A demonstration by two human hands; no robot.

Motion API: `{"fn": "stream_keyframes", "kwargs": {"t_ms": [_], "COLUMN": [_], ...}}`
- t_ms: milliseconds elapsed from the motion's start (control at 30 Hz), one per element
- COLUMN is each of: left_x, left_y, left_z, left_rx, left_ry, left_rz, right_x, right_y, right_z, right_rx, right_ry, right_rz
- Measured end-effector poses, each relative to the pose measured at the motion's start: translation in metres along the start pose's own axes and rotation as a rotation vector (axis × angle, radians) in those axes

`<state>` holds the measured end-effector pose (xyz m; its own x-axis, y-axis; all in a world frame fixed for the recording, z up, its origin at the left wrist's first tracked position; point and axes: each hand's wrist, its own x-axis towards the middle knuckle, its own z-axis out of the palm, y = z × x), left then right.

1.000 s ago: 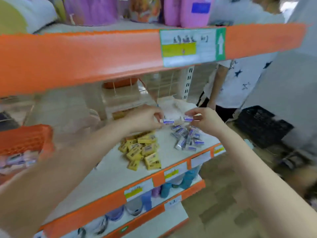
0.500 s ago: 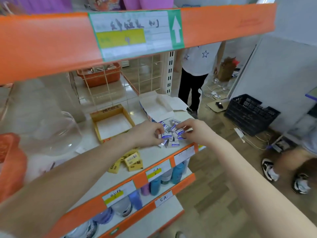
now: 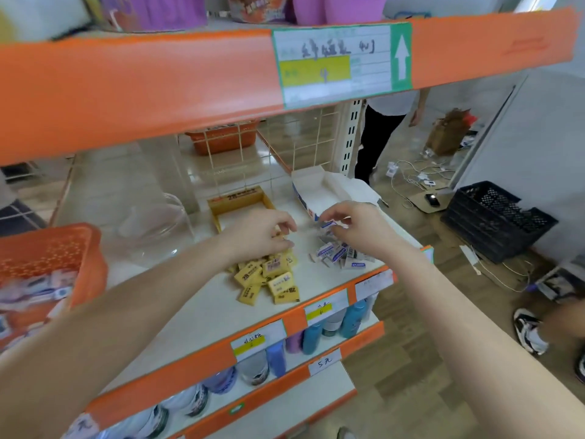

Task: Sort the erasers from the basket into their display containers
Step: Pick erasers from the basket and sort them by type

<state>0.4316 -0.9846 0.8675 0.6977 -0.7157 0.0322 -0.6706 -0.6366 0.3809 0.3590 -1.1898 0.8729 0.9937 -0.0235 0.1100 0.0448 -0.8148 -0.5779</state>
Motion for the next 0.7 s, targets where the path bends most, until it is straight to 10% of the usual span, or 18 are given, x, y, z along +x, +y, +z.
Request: {"fn": "stream_keyframes", "kwargs": {"t_ms": [700], "left_x": [-0.301], "left_y": [-0.168], "left_z": [-0.1], "left_rx": [0.083], "left_ry": [0.361], "left_rz": [-0.568], "right_x": [0.036], "right_y": [-0.29], "right_z": [0.177], "right_rx": [0.084], "right_ry": [-0.264], "right_rz": [-0.563]}}
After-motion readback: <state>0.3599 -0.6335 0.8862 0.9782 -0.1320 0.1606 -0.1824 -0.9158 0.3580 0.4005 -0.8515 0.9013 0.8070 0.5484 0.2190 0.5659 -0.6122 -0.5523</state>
